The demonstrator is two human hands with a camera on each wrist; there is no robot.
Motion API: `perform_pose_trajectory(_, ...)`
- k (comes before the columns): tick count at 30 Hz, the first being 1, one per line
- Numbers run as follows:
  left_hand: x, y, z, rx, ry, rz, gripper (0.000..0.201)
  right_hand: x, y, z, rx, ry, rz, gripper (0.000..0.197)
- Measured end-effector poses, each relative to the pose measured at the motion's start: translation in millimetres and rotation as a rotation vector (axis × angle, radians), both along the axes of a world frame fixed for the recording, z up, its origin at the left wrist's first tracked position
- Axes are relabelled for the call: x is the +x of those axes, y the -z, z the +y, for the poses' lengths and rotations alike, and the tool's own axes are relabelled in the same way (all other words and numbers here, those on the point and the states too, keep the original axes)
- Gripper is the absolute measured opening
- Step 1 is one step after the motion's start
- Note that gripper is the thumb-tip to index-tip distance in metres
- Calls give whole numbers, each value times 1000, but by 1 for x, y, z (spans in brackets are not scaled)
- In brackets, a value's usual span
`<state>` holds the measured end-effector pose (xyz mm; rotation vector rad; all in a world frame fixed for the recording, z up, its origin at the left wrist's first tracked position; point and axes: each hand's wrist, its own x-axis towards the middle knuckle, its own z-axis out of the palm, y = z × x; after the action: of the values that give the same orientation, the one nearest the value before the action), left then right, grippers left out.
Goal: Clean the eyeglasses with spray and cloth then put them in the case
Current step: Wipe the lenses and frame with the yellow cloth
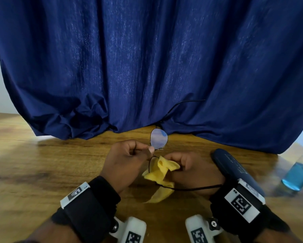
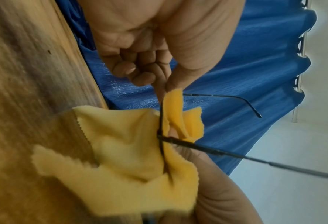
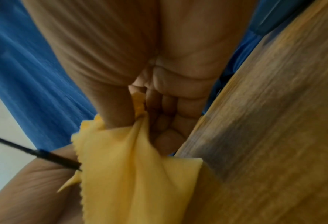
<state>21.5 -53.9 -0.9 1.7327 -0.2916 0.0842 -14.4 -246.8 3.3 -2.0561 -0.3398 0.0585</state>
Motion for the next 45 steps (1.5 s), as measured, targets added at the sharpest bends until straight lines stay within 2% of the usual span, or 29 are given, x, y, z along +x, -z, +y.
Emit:
perform_pose_trajectory(3, -2, 1, -2, 20, 2, -14, 11, -2, 2, 5, -64, 45, 37, 22)
perform_pose_trajectory(7, -4, 2, -4, 29, 61, 9, 10, 2, 14, 6, 68, 168, 42, 34)
perform_pose_trajectory(14, -2, 0, -1, 36, 19, -18, 12, 12, 11, -6, -53, 102, 1, 19)
perform_pose_trajectory(17, 1, 1, 0, 31, -6, -31, 13, 10, 11, -15, 55, 204, 59, 15)
perform_pose_trajectory(20, 1, -2, 2, 8, -7, -32, 13, 10, 6, -26, 94, 335, 13, 10)
perform_pose_trajectory(24, 0, -1, 0, -14, 36, 19, 16, 15, 8, -34, 191, 502, -13, 24)
perform_pose_trajectory(26, 1, 2, 0, -65, 75, 72, 17, 15, 7, -34, 234, 513, -54, 19)
perform_pose_trajectory(28, 1, 3, -1, -95, 115, 112, 18, 12, 3, -30, 309, 522, -123, 6)
perform_pose_trajectory(31, -1, 3, -2, -76, 143, 118, 17, 8, -6, -26, 394, 535, -263, 13)
perform_pose_trajectory(34, -3, 5, -5, -35, 161, 110, 13, 5, -11, -23, 280, 475, -339, 15)
perform_pose_trajectory(39, -6, 2, -6, -6, 196, 113, 10, 3, -6, -13, 76, 431, -337, 9)
perform_pose_trajectory(45, -10, 1, -5, 38, 221, 99, 5, -2, -7, -11, -77, 284, -370, 23)
